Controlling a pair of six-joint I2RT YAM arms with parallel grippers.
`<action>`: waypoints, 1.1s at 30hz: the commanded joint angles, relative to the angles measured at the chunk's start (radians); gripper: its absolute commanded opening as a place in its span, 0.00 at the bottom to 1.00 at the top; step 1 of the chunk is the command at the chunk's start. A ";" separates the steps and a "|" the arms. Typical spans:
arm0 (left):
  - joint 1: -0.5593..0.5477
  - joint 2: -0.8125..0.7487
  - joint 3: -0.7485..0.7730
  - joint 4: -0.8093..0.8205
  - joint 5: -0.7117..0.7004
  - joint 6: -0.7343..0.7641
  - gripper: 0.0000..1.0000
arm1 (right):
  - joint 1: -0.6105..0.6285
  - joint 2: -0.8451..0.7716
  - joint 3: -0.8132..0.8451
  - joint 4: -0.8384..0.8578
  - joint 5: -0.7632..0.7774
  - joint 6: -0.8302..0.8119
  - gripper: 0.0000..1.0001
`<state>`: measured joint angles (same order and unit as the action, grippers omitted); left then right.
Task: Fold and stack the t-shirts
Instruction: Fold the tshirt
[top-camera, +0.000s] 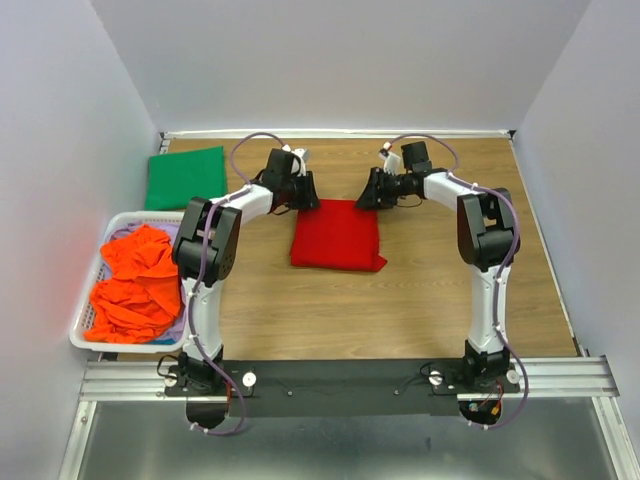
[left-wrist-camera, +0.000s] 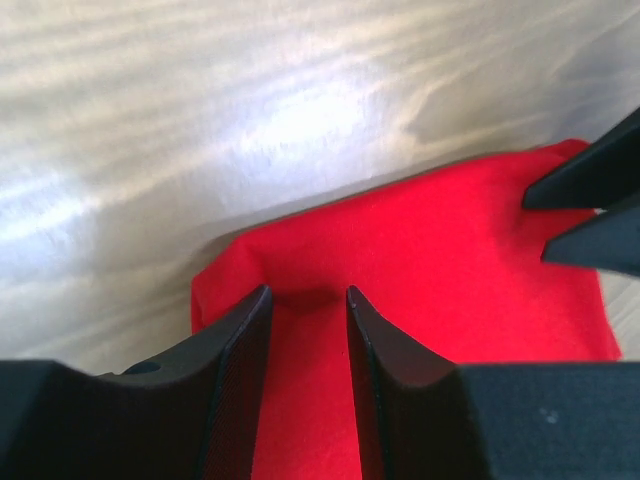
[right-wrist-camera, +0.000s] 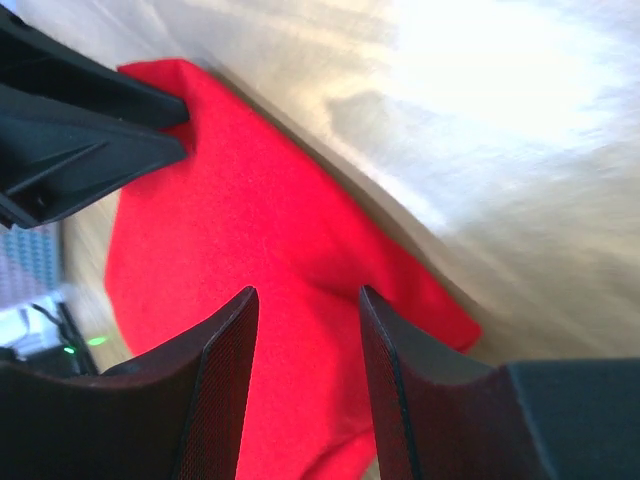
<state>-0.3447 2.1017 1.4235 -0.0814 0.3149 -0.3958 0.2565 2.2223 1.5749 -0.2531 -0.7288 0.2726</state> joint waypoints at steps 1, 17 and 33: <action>0.024 0.020 0.017 -0.021 0.064 -0.015 0.45 | -0.026 0.014 0.071 0.026 -0.072 0.057 0.52; -0.003 -0.506 -0.441 0.072 0.070 -0.126 0.57 | 0.061 -0.332 -0.412 0.333 -0.276 0.332 0.53; -0.019 -0.621 -0.807 0.212 0.066 -0.249 0.51 | 0.053 -0.360 -0.736 0.437 -0.204 0.270 0.51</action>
<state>-0.3603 1.5635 0.6460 0.1837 0.4061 -0.6338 0.3183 1.9560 0.8810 0.1974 -1.0275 0.5747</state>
